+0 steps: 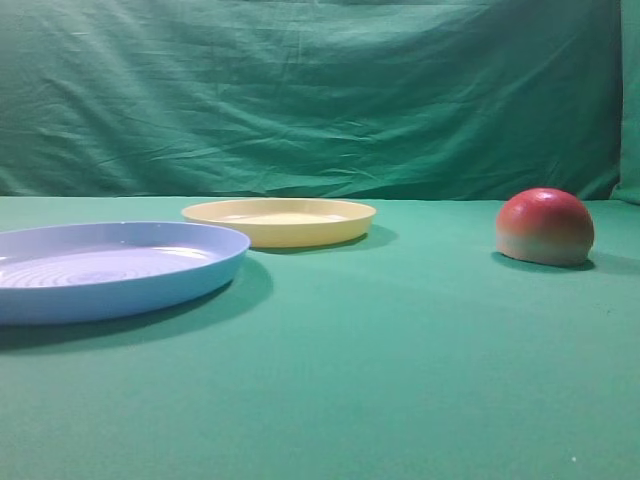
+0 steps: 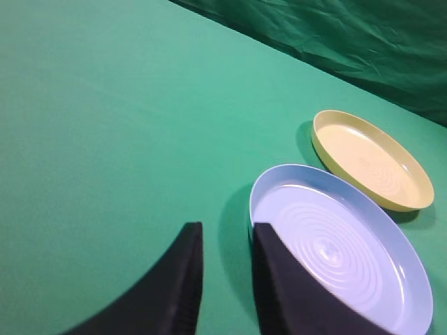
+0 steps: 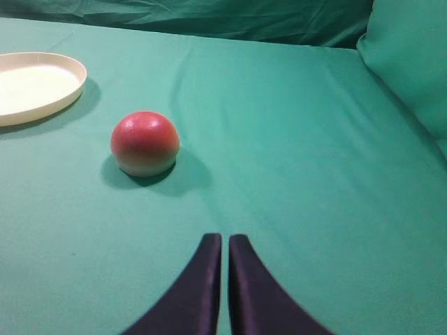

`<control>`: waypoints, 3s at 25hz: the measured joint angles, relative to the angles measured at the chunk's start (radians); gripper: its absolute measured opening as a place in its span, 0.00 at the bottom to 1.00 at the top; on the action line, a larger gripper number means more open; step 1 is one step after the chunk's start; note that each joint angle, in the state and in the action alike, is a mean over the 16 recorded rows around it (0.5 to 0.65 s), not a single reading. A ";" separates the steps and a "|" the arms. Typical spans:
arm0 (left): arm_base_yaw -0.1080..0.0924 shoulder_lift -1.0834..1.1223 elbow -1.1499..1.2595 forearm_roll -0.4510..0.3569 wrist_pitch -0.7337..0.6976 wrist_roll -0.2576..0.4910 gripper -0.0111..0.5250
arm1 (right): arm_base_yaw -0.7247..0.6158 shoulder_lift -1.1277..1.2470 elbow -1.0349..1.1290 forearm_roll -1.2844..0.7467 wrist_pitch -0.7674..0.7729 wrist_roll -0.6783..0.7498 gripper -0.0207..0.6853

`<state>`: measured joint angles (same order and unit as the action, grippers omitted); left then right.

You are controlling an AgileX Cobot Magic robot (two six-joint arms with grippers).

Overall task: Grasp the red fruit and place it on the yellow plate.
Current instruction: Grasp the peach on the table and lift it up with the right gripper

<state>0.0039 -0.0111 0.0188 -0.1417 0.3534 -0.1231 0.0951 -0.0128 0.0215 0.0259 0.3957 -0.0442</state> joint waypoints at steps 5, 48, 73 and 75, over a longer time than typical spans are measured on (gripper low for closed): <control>0.000 0.000 0.000 0.000 0.000 0.000 0.31 | 0.000 0.000 0.001 0.008 -0.011 0.000 0.03; 0.000 0.000 0.000 0.000 0.000 0.000 0.31 | 0.087 1.240 -0.890 0.188 0.295 -0.307 0.03; 0.000 0.000 0.000 0.000 0.000 0.000 0.31 | 0.160 1.827 -1.118 0.158 0.187 -0.321 0.81; 0.000 0.000 0.000 0.000 0.000 0.000 0.31 | 0.160 1.846 -1.122 0.159 0.175 -0.321 0.74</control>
<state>0.0039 -0.0111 0.0188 -0.1417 0.3534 -0.1231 0.2547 1.8336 -1.1000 0.1847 0.5704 -0.3655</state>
